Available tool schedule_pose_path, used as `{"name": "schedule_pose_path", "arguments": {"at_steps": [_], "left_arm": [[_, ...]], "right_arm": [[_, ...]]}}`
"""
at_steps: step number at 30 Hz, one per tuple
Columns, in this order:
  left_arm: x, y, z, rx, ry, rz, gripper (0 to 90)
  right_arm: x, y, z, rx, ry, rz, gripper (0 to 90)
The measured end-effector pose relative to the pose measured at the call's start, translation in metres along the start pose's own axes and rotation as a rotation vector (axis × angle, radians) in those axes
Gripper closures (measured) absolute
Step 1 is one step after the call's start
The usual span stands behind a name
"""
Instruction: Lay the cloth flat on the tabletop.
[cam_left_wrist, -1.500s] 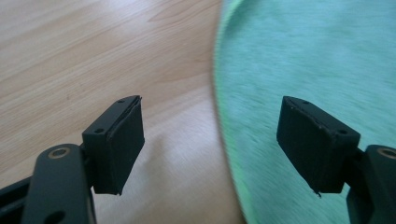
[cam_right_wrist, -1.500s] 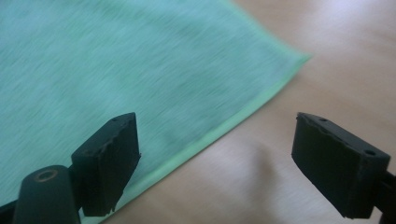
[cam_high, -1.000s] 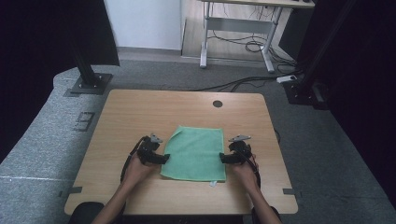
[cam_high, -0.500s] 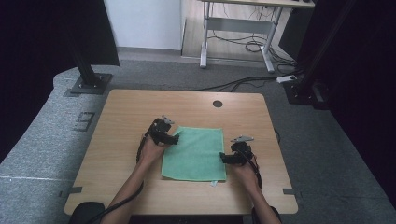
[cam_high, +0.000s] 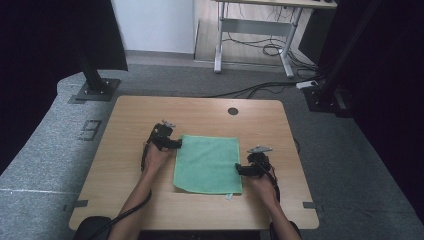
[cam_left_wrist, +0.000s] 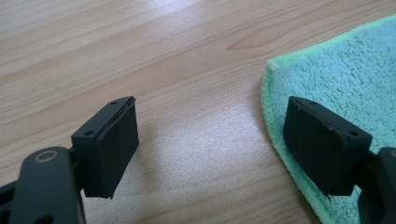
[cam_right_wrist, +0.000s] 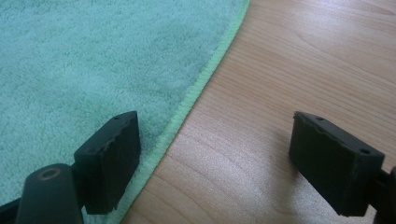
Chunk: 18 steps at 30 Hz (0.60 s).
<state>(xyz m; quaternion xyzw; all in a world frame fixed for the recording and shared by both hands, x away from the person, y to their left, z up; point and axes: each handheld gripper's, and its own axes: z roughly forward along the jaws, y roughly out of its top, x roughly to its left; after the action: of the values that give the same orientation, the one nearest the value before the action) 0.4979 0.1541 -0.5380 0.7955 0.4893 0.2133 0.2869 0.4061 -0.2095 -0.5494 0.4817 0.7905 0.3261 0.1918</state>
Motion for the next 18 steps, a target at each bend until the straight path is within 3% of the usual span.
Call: {"name": "schedule_pose_path", "arguments": {"at_steps": [5,7,8,9,13,15,18], "left_arm": [[-0.007,-0.004,-0.016,-0.046,-0.06,0.024,17.3],[-0.017,-0.017,-0.028,-0.037,-0.084,0.055,15.0],[-0.017,-0.017,-0.028,-0.037,-0.084,0.055,14.7],[-0.022,-0.029,-0.034,-0.026,-0.09,0.076,14.5],[-0.022,-0.047,-0.037,-0.009,-0.092,0.078,13.8],[-0.017,-0.046,-0.036,-0.006,-0.094,0.055,14.1],[-0.013,-0.044,-0.034,-0.005,-0.076,0.057,14.1]], "right_arm": [[0.0,0.0,0.0,-0.002,0.003,-0.001,16.2],[0.0,0.0,0.0,-0.003,0.003,-0.001,16.2],[0.0,0.0,0.0,-0.003,0.003,-0.001,16.2],[0.0,0.0,0.0,-0.003,0.003,-0.001,16.2],[0.0,0.0,0.001,-0.001,0.003,-0.002,15.9],[0.001,0.002,0.002,0.001,0.005,-0.004,15.4],[0.002,0.004,0.005,-0.005,0.011,-0.012,15.1]]}}
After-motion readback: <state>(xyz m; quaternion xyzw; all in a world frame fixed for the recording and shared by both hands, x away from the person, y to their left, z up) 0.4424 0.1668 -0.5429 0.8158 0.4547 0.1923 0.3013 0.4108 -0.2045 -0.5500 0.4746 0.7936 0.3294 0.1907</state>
